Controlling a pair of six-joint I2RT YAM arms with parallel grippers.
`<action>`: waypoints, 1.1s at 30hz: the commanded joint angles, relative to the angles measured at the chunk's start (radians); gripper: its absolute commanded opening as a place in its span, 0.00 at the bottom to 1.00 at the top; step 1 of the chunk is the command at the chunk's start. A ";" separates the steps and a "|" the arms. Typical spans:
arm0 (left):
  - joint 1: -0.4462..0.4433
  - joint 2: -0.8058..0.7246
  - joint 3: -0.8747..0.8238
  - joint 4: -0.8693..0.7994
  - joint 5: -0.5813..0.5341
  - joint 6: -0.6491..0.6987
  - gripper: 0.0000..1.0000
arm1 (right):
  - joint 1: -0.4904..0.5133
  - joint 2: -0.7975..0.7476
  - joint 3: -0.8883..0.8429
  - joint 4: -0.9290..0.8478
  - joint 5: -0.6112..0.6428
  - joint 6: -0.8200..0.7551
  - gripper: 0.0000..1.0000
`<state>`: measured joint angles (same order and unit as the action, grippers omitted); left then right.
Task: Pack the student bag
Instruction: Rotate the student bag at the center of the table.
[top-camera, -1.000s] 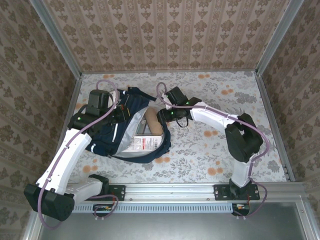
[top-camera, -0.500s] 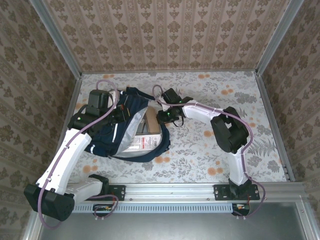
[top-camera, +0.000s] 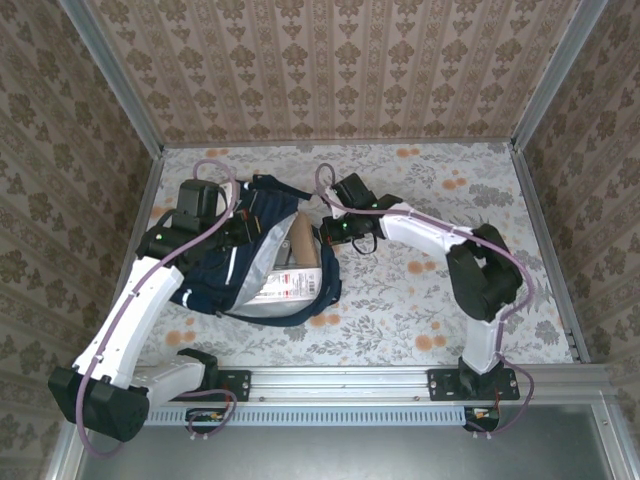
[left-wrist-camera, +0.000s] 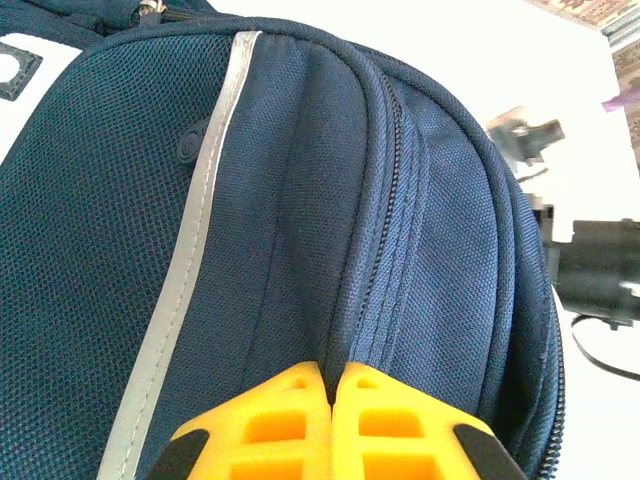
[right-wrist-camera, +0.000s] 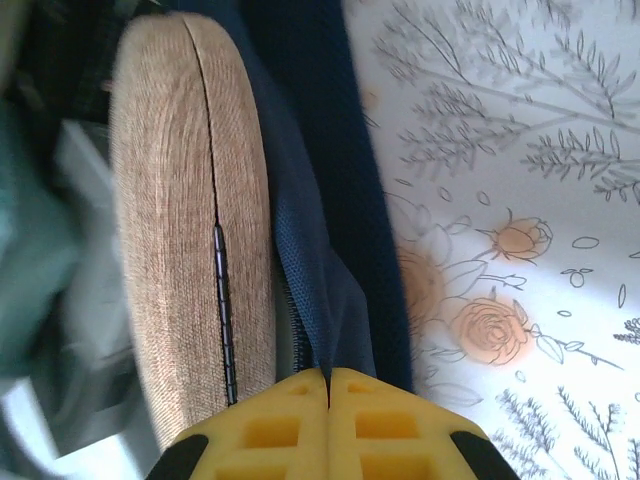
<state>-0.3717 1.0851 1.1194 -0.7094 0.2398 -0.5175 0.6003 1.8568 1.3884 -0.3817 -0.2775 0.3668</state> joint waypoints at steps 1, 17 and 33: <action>0.001 0.026 0.022 0.075 0.025 0.043 0.00 | -0.007 -0.152 -0.022 -0.033 0.034 0.006 0.00; 0.002 0.229 0.240 0.209 0.144 0.141 0.00 | -0.018 -0.390 -0.364 -0.084 0.309 0.134 0.00; -0.012 0.088 0.015 0.268 0.182 0.113 0.00 | -0.104 -0.220 -0.226 -0.056 0.269 0.084 0.29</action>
<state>-0.3908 1.1988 1.1404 -0.4919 0.4335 -0.4004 0.4942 1.5742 1.1034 -0.4263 0.0113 0.4717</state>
